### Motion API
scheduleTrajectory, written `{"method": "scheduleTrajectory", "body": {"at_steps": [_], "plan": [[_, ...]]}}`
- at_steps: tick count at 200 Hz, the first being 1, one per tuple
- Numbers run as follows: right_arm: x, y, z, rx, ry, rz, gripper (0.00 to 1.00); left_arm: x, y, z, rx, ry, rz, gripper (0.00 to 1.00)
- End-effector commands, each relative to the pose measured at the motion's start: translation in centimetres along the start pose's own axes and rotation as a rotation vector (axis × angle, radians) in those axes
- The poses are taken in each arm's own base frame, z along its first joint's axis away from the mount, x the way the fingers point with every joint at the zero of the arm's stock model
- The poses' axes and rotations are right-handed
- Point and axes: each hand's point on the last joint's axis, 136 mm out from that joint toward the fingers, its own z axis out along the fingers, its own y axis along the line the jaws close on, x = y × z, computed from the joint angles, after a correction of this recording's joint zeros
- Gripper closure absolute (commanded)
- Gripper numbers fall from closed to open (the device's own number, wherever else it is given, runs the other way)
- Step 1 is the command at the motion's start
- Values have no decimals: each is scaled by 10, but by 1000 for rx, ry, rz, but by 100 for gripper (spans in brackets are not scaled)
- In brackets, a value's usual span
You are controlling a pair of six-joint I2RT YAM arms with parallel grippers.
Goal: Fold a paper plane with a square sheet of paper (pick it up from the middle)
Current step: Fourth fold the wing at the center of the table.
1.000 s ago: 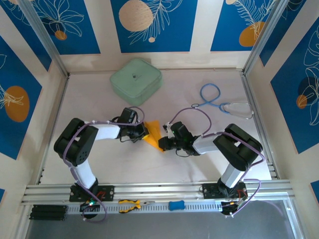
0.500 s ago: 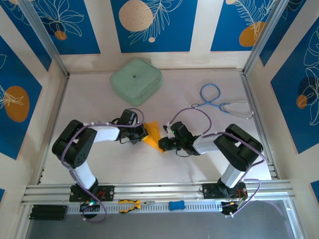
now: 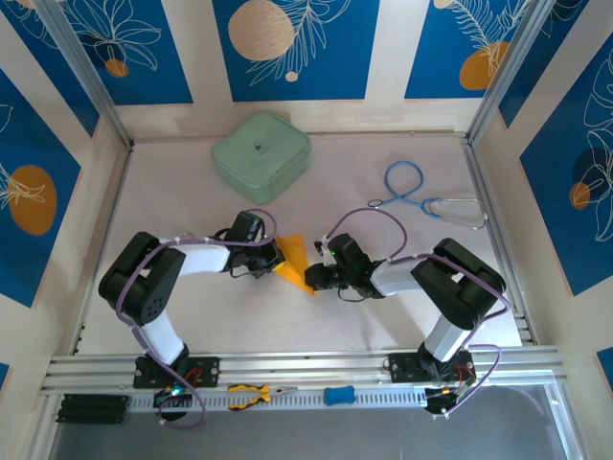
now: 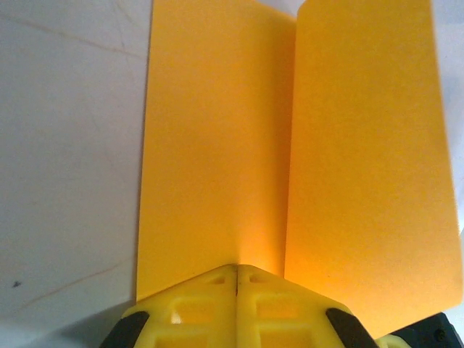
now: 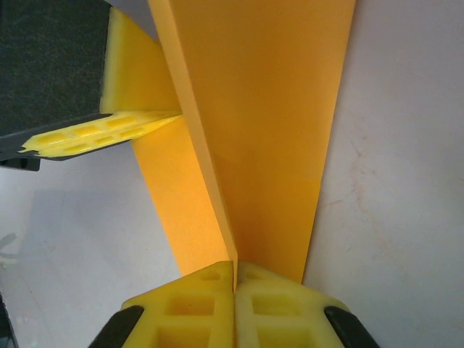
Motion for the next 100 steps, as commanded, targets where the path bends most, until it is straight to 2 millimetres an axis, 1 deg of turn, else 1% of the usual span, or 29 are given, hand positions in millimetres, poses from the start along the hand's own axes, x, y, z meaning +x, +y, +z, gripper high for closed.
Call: {"method": "scheduleTrajectory", "body": {"at_steps": [1,57,86,100], "plan": [[32,-14,1,28,118,68,91,6,28,-1,-105,-7,-44,100],[36,-19,1,38,121,111,92,5,25,-4,-98,-20,-36,100],[37,-20,2,36,126,115,92,1,15,-8,-66,-36,-3,100],[36,-20,1,37,122,115,92,-2,5,-11,-39,-46,40,97]]}}
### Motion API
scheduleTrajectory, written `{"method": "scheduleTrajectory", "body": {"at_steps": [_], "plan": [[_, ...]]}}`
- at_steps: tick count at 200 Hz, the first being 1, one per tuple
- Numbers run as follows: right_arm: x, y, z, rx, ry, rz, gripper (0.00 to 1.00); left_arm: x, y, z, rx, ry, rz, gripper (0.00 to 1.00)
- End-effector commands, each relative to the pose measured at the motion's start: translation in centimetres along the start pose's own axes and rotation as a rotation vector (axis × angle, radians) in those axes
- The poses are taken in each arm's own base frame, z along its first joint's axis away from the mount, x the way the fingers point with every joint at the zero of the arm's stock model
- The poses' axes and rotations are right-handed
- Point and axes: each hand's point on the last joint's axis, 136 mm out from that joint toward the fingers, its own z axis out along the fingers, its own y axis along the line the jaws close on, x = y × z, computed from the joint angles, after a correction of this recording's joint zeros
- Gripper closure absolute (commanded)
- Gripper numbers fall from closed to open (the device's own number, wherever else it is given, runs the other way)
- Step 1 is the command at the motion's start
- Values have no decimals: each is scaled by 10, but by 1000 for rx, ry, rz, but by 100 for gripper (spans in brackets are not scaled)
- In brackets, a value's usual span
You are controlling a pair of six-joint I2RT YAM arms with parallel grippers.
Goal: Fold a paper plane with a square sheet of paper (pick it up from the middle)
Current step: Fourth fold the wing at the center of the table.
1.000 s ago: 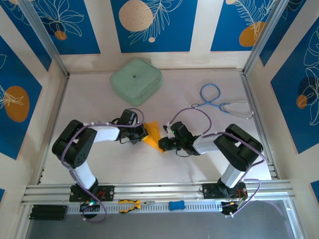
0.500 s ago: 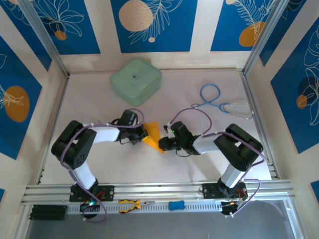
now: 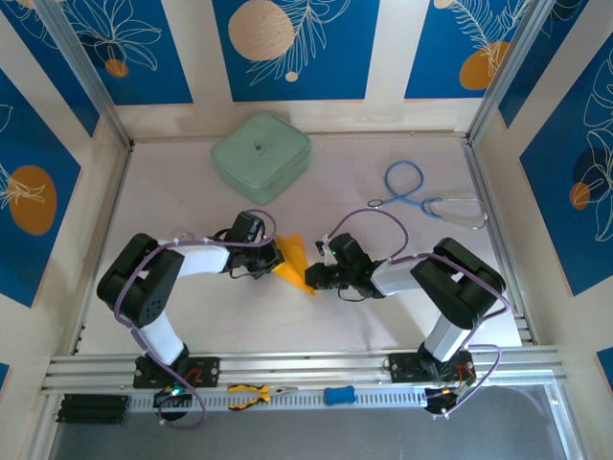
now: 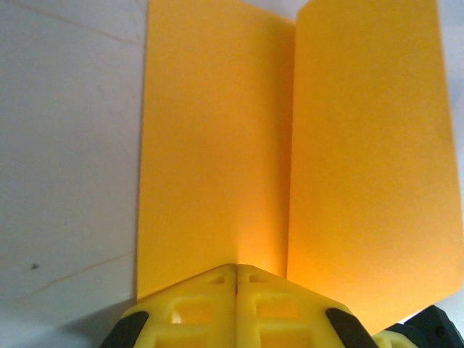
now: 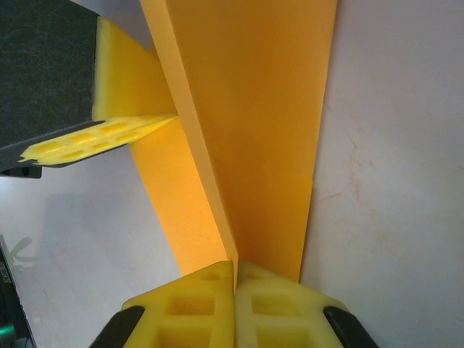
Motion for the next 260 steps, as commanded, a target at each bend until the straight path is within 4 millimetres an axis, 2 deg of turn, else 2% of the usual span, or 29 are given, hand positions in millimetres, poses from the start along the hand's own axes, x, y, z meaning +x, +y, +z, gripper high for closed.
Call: {"method": "scheduleTrajectory", "body": {"at_steps": [1,41,76,115,171,217,260], "plan": [[35,-22,1,53,114,69,92,-1,3,-8,-24,-31,37,97],[34,-23,2,53,117,74,92,-4,-23,-21,84,-69,157,97],[35,-25,3,58,117,82,92,9,-50,-17,246,-14,227,100],[35,-27,3,61,116,90,92,17,-71,-11,328,20,274,100],[35,-29,2,65,117,98,92,14,-61,5,275,32,232,100],[35,-30,3,66,120,102,92,8,-63,10,261,21,228,100],[36,-31,3,67,124,107,92,6,-55,14,225,19,215,100]]}}
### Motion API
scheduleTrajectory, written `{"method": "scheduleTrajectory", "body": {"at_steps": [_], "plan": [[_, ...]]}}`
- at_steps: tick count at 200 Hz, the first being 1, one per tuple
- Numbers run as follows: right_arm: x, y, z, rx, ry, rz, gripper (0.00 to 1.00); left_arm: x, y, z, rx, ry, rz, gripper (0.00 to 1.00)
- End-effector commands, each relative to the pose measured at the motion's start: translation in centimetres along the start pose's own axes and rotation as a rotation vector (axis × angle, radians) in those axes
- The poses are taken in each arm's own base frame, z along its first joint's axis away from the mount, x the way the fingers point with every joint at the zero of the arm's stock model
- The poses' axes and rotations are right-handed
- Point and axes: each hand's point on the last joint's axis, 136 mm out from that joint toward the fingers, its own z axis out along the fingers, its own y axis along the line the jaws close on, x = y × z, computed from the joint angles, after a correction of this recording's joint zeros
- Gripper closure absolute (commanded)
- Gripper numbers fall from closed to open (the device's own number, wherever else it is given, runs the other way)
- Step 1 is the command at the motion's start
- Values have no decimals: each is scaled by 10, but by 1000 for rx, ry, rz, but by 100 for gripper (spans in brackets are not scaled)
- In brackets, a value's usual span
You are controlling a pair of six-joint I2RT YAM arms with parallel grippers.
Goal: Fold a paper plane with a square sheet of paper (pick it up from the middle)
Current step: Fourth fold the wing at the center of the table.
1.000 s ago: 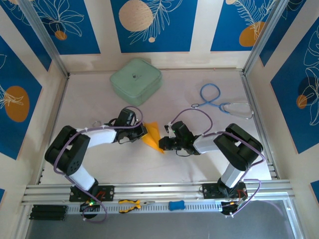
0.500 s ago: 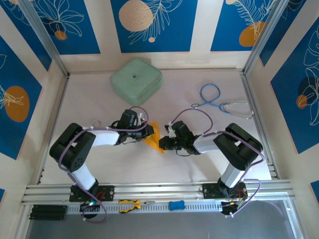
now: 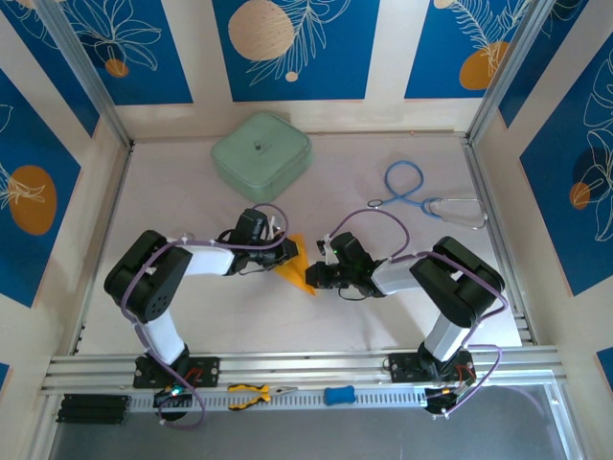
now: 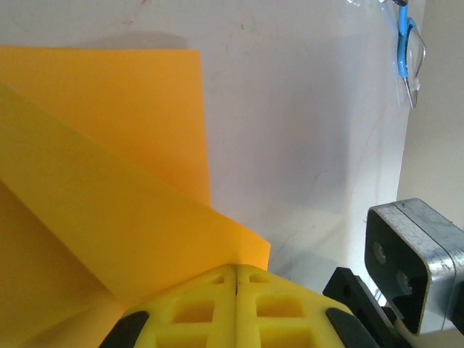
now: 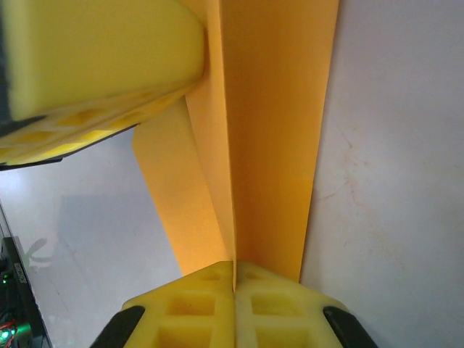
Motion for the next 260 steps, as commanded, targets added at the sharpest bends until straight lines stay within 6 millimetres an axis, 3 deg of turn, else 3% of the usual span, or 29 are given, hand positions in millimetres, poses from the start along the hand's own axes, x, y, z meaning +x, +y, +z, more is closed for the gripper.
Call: {"method": "scheduleTrajectory", "body": {"at_steps": [1,260], "plan": [[35,-31,3,89,112,72,92,-2,2,5,-22,-1,3,100],[37,-32,4,104,146,101,92,-2,25,17,-107,23,-22,100]]}}
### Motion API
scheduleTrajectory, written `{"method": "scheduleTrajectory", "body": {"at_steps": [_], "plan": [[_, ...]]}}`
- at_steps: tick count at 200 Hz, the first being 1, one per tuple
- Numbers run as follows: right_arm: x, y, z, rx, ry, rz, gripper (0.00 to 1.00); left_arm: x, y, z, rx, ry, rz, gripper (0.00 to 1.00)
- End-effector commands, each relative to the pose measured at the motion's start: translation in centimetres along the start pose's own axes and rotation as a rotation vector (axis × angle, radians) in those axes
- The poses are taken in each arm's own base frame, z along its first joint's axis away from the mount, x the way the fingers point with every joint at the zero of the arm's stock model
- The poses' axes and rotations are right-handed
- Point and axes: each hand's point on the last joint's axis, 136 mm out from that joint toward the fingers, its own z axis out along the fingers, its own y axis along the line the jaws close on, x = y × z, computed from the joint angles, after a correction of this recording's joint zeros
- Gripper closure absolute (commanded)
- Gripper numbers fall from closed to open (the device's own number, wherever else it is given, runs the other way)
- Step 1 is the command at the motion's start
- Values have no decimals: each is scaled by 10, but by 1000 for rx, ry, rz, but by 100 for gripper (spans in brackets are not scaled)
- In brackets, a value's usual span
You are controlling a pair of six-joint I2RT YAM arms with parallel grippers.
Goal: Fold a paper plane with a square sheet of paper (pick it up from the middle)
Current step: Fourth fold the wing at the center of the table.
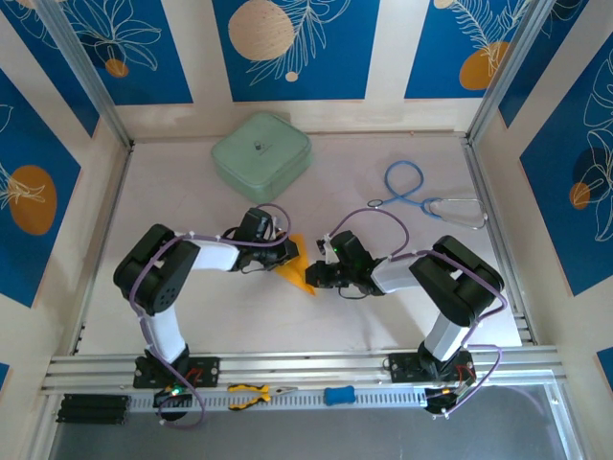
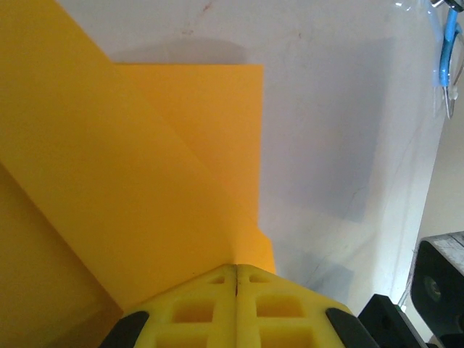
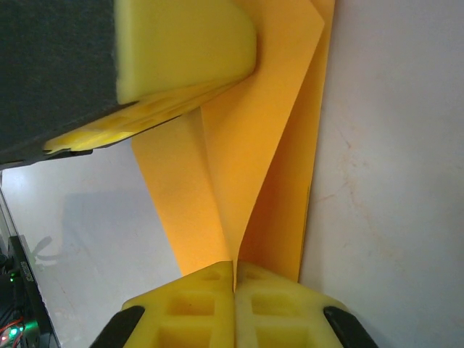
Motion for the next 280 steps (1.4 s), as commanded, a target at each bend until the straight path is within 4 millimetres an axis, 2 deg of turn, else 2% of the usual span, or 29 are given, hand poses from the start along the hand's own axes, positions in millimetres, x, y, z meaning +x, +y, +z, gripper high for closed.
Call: {"method": "scheduleTrajectory", "body": {"at_steps": [1,101,170,220,280], "plan": [[37,-33,4,110,126,84,92,1,8,5,-40,8,10,100],[35,-29,2,104,137,97,91,5,24,7,-103,17,-17,100],[29,-7,-9,33,125,91,85,6,32,8,-127,20,-26,100],[34,-4,-14,25,142,107,86,7,33,9,-127,21,-30,100],[50,-9,-16,23,189,144,90,8,37,9,-145,22,-41,100]]}}
